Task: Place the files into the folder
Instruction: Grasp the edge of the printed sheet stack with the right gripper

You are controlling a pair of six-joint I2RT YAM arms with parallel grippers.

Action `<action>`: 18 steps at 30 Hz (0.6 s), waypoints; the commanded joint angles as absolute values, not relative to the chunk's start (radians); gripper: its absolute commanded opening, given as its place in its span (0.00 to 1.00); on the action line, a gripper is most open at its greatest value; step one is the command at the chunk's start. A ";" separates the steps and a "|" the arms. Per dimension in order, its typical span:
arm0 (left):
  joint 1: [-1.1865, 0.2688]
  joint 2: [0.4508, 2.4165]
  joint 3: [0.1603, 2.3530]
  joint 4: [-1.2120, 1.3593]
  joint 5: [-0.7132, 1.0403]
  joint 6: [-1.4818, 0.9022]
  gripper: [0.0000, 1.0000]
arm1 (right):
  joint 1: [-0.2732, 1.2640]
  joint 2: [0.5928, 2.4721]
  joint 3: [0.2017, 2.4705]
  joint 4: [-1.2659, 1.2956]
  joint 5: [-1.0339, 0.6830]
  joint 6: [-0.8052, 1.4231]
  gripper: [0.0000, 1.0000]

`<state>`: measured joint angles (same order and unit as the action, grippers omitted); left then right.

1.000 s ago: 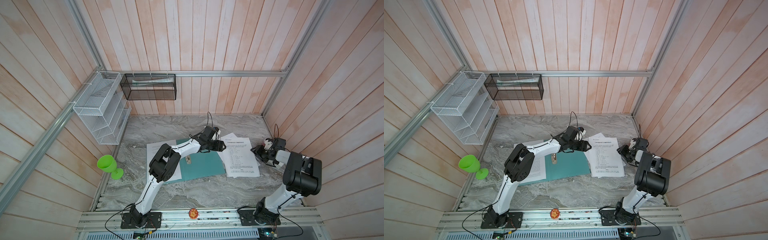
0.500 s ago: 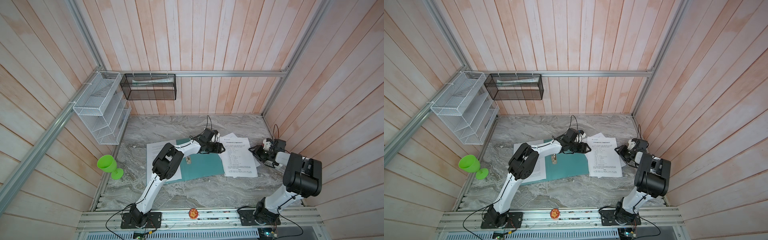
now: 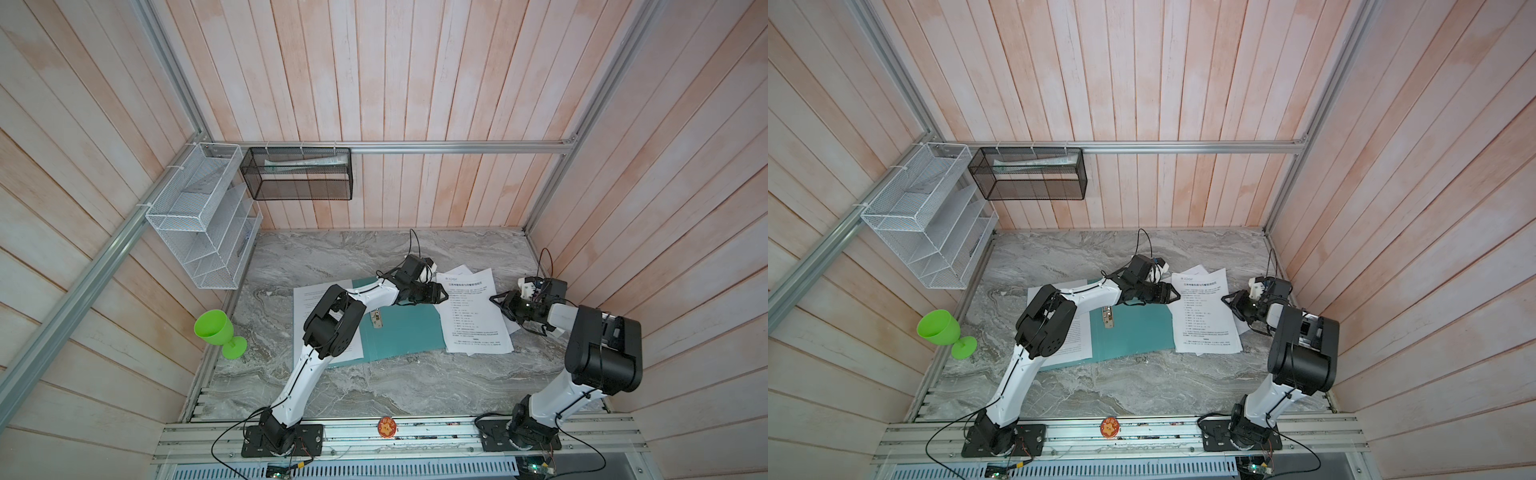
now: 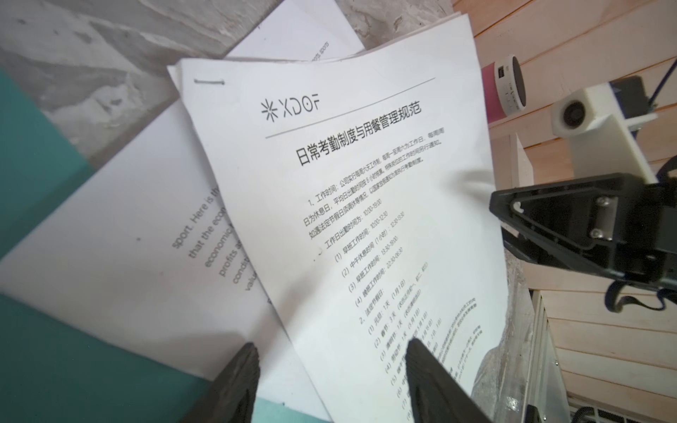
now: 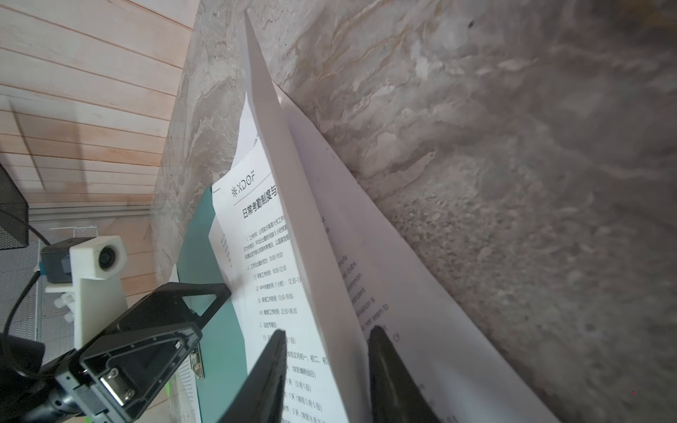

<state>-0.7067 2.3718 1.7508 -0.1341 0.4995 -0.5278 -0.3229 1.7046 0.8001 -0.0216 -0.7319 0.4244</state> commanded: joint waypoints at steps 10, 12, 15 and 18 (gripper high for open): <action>-0.688 2.380 1.715 -0.108 0.524 -0.534 0.65 | -0.299 1.759 0.843 -0.076 -0.774 0.387 0.21; -0.684 2.370 1.706 -0.104 0.526 -0.535 0.65 | -0.298 1.758 0.844 -0.072 -0.791 0.389 0.10; -0.672 2.348 1.698 -0.106 0.537 -0.532 0.64 | -0.298 1.752 0.835 -0.046 -0.830 0.404 0.00; -0.653 2.310 1.684 -0.106 0.563 -0.531 0.64 | -0.303 1.745 0.803 0.030 -0.900 0.455 0.00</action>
